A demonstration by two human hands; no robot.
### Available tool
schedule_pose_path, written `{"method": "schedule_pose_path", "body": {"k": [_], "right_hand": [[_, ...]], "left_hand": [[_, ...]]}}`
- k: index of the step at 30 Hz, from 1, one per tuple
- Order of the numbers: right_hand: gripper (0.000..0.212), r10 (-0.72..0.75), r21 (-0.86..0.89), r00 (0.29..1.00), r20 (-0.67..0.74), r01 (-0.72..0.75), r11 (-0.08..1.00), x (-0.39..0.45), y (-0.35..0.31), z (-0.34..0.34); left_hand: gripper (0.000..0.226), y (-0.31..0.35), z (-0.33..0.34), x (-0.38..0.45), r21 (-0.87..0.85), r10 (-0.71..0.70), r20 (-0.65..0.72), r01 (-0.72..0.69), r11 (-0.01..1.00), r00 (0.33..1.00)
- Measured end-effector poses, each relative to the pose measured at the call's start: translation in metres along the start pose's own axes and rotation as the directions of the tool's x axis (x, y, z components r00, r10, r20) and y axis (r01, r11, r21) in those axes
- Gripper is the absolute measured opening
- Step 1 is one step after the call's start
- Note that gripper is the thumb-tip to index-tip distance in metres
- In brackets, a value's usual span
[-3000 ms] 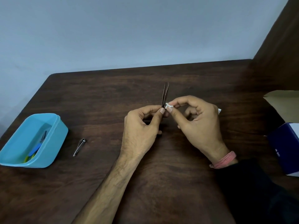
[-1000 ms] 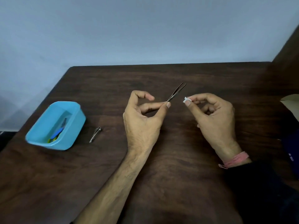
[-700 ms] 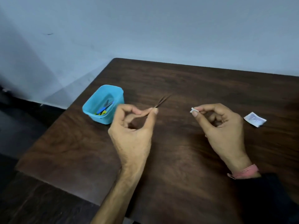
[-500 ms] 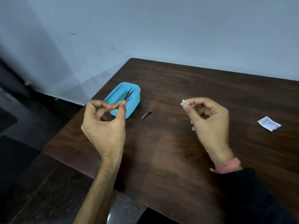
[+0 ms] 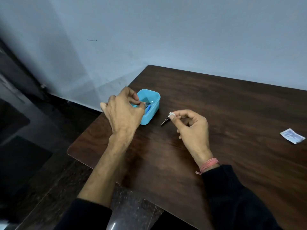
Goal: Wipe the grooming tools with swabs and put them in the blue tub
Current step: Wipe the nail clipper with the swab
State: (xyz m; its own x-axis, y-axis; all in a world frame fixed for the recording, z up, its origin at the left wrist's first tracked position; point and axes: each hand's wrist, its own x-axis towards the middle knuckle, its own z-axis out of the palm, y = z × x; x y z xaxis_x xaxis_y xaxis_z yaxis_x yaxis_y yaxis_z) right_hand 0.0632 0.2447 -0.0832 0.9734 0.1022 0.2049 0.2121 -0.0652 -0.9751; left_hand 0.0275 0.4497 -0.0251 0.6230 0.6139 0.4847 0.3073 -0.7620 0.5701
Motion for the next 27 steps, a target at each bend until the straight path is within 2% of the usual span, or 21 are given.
{"method": "schedule_pose_path", "body": {"k": [5,10,15,18,21,23,25,27], "right_hand": [[0.005,0.014,0.000,1.000,-0.007,-0.014,1.000,-0.002,0.005,-0.006],[0.006,0.020,0.001,1.000,0.001,-0.020,1.000,-0.001,0.007,-0.004],[0.005,0.037,0.009,0.999,-0.005,-0.037,0.999,0.000,0.008,-0.006],[0.005,0.048,0.029,0.999,-0.010,-0.047,0.998,-0.001,0.006,-0.007],[0.003,0.071,0.085,0.997,-0.011,-0.070,0.994,0.000,0.005,-0.010],[0.003,0.082,0.107,0.997,-0.016,-0.080,0.991,0.001,0.006,-0.010],[0.003,0.081,0.130,0.996,-0.031,-0.076,0.989,0.001,0.006,-0.010],[0.003,0.084,0.154,0.996,-0.040,-0.077,0.985,0.000,0.005,-0.010]], "left_hand": [[0.037,0.004,0.003,0.005,0.121,0.025,0.090,-0.035,0.992,0.996],[0.039,0.004,-0.001,0.010,0.188,-0.014,0.205,-0.026,0.982,0.979],[0.041,0.008,-0.007,0.017,0.160,-0.097,0.294,0.051,0.986,0.951],[0.045,0.013,-0.015,0.018,0.112,-0.109,0.271,0.081,0.990,0.956],[0.036,0.024,-0.026,0.005,-0.018,-0.096,0.197,0.102,0.995,0.976],[0.026,0.034,-0.028,-0.013,-0.038,-0.054,0.174,0.061,0.997,0.983],[0.021,0.043,-0.023,-0.031,0.017,-0.013,0.217,0.010,1.000,0.976],[0.020,0.049,-0.014,-0.046,0.106,0.004,0.326,-0.041,0.994,0.945]]}}
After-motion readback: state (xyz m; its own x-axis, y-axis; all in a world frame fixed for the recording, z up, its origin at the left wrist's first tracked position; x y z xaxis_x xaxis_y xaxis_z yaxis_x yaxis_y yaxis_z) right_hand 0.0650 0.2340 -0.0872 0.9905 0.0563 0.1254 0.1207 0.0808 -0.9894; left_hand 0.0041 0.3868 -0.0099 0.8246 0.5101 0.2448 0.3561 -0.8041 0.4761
